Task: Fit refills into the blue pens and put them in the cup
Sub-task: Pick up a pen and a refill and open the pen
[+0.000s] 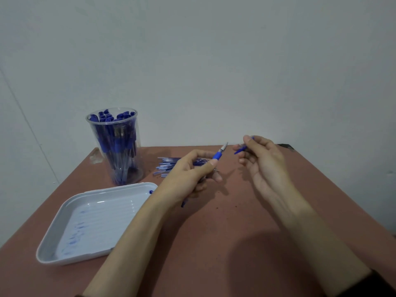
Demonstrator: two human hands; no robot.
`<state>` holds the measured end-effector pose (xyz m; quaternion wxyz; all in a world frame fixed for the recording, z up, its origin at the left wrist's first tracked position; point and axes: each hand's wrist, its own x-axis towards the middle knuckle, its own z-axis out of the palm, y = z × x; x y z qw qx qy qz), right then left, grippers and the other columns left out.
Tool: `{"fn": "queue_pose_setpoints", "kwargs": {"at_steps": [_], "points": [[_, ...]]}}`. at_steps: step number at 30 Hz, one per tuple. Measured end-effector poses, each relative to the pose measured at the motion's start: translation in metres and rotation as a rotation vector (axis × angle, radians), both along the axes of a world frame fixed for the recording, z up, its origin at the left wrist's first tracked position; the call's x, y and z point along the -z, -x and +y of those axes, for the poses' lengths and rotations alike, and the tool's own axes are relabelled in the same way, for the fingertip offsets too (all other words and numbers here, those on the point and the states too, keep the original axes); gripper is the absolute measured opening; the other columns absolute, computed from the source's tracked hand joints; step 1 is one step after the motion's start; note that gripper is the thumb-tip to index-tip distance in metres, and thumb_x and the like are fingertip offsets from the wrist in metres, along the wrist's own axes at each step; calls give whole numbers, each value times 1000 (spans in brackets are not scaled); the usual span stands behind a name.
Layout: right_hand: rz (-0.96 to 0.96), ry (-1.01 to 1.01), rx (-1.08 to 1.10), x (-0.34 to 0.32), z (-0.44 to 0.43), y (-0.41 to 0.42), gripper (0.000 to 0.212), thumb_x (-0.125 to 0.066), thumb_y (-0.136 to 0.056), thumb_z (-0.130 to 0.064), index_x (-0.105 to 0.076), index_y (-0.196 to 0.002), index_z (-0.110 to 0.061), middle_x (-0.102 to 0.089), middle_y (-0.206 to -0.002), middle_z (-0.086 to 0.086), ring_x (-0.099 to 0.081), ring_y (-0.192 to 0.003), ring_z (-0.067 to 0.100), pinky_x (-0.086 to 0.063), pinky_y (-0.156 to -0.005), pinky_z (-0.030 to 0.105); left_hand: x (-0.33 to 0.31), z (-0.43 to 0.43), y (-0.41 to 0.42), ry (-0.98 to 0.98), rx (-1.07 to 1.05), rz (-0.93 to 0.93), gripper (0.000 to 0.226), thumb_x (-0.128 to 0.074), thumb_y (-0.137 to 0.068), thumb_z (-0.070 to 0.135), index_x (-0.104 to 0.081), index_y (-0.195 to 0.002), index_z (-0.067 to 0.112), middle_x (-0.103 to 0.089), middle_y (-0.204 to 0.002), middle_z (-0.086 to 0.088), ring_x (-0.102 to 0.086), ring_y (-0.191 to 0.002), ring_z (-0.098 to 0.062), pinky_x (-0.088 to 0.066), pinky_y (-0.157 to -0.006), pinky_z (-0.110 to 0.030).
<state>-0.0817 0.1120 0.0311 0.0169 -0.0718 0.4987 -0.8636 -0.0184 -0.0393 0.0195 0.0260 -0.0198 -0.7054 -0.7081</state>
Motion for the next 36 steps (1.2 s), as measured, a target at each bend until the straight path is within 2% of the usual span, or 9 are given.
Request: {"fn": "queue_pose_setpoints", "kwargs": {"at_steps": [4,7,13,18,22,31,36], "points": [[-1,30,12,1,-1,0,11,-60,-92,-7,-49,-95,-8,-67,-58,5,-56,-47,9,-47,-47,18,0,3,-1,20,30,-18,5,-54,-94,18,-53,-97,16,-68,-68,-7,-26,-40,-10,-19,-38,-15],[21,-4,16,0,-2,-2,11,-62,-91,-7,-51,-93,-9,-67,-58,3,-53,-46,9,-46,-47,18,0,3,-1,24,39,-27,7,-55,-93,19,-53,-97,13,-69,-70,-10,-27,-39,-10,-21,-37,-14],[117,-251,1,4,-6,-6,11,-68,-87,-16,-58,-91,-15,-67,-76,10,-50,-55,11,-42,-51,20,1,2,1,22,29,-17,9,-55,-93,19,-51,-97,12,-69,-70,-11,-26,-38,-10,-21,-37,-14],[201,-363,14,7,-10,-9,14,-69,-87,-16,-55,-85,-14,-68,-67,-2,-52,-57,11,-43,-53,20,2,1,2,0,-20,8,15,-57,-92,18,-45,-101,16,-68,-66,-8,-23,-38,-12,-20,-38,-15],[223,-372,33,9,-12,-13,18,-67,-88,-17,-51,-80,-15,-65,-75,14,-53,-59,17,-45,-49,22,3,0,3,-8,-55,35,20,-58,-92,14,-40,-97,18,-67,-62,-6,-23,-33,-11,-19,-36,-14],[291,-384,61,8,-21,-17,19,-64,-91,-15,-47,-82,-15,-66,-60,-2,-56,-55,21,-44,-45,22,1,2,4,-16,-99,54,20,-57,-93,12,-37,-94,17,-64,-60,-6,-24,-30,-9,-19,-36,-12],[277,-334,35,1,-23,-16,12,-63,-91,-15,-52,-89,-17,-58,-55,4,-48,-48,14,-40,-46,21,-4,9,-3,56,-156,113,19,-57,-94,17,-40,-102,16,-63,-59,-3,-36,-35,-10,-26,-37,-16]]}}
